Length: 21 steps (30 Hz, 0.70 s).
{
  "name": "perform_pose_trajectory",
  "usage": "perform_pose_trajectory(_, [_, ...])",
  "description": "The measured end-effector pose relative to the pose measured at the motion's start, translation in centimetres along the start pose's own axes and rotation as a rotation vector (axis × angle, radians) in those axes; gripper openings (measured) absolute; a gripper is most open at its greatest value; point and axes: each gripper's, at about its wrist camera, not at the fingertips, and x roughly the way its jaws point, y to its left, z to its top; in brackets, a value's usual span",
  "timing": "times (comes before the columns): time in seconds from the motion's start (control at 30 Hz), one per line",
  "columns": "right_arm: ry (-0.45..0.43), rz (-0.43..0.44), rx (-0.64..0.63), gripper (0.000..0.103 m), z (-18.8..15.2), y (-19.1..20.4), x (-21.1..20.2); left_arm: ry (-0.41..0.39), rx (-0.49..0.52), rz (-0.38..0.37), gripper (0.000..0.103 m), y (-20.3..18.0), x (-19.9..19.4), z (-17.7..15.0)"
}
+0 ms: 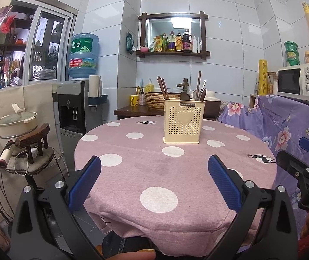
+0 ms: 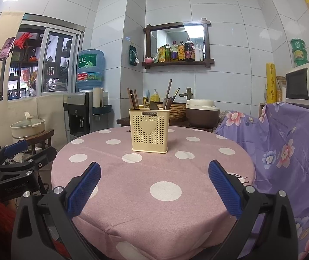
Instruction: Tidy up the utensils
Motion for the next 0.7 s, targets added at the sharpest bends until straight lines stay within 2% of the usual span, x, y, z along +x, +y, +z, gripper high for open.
perform_pose_trajectory(0.7, [0.008,-0.002,0.006,0.098,-0.32,0.08,0.28,0.005,0.008,0.01,0.097,0.1,0.02,0.03])
